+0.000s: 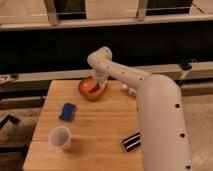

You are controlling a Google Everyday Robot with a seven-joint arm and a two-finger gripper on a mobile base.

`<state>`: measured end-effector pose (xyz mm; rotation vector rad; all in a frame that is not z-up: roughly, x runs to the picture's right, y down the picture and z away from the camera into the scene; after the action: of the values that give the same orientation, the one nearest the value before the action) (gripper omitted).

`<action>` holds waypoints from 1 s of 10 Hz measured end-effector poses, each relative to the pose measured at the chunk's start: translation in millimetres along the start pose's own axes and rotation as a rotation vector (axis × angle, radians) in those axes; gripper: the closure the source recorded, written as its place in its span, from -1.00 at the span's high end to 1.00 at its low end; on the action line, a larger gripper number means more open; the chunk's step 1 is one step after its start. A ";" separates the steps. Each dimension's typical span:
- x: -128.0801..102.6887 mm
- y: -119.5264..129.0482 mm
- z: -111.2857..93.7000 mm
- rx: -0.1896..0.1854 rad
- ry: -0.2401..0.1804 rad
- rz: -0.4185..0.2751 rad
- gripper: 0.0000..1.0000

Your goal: Place the pepper in the ceramic bowl

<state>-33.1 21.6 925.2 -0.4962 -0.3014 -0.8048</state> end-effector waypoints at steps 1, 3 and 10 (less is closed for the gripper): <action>-0.7 -1.1 0.7 0.002 -0.001 -0.002 0.54; -1.2 -2.6 2.1 0.004 -0.002 -0.004 0.60; -3.0 -8.4 5.4 0.018 -0.003 -0.011 0.60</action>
<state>-41.7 21.3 931.0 -0.4794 -0.3141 -0.8110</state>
